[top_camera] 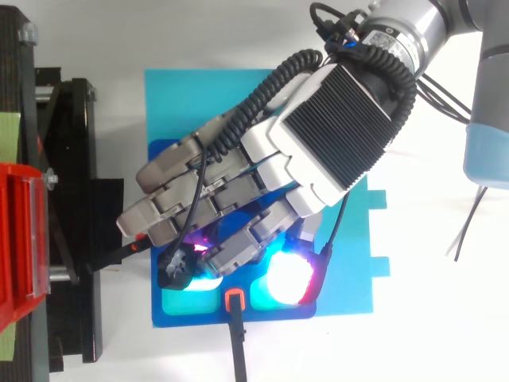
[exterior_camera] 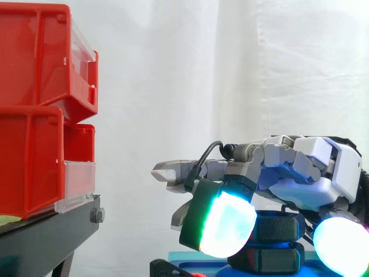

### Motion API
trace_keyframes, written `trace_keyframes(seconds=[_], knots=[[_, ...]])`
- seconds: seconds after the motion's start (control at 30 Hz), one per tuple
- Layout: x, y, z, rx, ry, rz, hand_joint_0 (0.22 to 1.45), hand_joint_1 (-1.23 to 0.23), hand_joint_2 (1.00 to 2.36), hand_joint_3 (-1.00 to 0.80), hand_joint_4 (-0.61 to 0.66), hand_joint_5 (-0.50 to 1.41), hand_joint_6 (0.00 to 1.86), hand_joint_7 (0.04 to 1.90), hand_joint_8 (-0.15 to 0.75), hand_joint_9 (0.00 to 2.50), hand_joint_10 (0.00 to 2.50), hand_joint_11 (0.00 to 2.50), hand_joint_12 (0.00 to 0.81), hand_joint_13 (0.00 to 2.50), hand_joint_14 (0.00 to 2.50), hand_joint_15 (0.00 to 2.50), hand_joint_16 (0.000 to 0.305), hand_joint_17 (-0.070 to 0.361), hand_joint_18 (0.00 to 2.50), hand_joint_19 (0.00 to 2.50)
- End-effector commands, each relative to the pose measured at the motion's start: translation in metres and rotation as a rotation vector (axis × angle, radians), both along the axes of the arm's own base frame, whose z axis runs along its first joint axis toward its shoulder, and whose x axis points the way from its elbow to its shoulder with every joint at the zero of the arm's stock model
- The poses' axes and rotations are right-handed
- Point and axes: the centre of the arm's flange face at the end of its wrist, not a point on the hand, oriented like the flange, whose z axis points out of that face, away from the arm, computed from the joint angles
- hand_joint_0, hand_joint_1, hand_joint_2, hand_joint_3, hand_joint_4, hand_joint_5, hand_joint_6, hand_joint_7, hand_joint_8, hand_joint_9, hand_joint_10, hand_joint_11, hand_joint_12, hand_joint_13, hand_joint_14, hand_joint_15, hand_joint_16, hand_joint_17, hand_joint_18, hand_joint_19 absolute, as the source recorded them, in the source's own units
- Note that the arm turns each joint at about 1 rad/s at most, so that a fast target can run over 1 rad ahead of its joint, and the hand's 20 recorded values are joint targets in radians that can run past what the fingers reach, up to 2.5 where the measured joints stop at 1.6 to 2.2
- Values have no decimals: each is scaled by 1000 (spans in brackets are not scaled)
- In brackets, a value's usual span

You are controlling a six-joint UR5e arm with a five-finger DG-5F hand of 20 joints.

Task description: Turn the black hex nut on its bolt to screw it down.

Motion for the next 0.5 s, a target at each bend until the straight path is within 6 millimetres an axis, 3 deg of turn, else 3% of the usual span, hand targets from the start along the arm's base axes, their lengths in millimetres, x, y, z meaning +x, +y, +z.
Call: trace_keyframes(seconds=[0.0,0.47], knots=[[-1,-3,0,-1,-2,-3,540,-398,1000,-500,207,-40,576,1130,313,611,5,172,328,378,2,61,50,112,350,477],[-4,-18,0,-5,-6,-18,538,-399,1000,-500,236,-52,631,1003,320,615,4,165,327,382,1,61,47,105,326,463]])
